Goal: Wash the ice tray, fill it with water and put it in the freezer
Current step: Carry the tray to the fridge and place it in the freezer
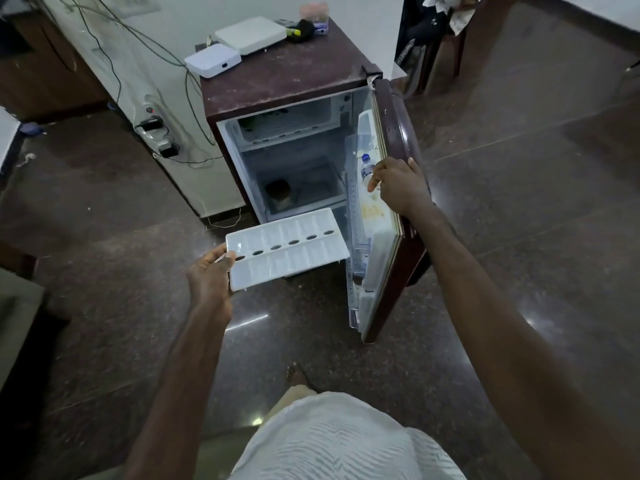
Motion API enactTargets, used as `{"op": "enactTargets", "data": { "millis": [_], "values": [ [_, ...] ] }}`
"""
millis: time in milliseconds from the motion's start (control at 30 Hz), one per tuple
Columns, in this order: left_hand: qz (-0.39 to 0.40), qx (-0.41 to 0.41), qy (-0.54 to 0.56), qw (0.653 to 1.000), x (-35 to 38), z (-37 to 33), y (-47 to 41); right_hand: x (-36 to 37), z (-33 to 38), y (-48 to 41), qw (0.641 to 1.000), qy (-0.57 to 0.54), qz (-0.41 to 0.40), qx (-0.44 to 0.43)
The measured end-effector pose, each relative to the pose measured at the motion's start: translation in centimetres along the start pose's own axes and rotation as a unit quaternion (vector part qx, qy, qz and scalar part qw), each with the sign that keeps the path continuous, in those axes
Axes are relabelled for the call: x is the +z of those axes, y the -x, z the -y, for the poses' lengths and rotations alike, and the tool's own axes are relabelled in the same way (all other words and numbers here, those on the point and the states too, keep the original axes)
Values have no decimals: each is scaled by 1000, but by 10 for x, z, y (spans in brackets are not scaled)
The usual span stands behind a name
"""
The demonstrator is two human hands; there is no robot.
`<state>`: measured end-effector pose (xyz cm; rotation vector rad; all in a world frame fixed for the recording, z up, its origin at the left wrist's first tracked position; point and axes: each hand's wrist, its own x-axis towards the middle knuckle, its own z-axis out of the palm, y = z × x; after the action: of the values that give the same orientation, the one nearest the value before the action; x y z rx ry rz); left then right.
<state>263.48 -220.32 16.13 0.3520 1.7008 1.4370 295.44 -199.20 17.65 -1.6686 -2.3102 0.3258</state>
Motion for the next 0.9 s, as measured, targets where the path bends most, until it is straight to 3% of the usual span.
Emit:
{"op": "enactTargets", "data": {
  "millis": [167,367,600,733,900],
  "values": [
    [1,-2,-2,1000,15,0,5,-2,-9,17,997,69,-39,4],
    [-3,-4,-2,1000,32,0,9,-4,-26,22,996,74,-56,13],
    [-3,-7,-1,1000,48,0,4,-2,-36,14,980,28,-172,100],
    [-4,-11,-3,1000,55,-1,-4,-3,-48,-2,967,25,-197,157],
    [-13,-21,-3,1000,71,-2,-28,1,-34,-11,965,-100,-212,116]
  ]
}}
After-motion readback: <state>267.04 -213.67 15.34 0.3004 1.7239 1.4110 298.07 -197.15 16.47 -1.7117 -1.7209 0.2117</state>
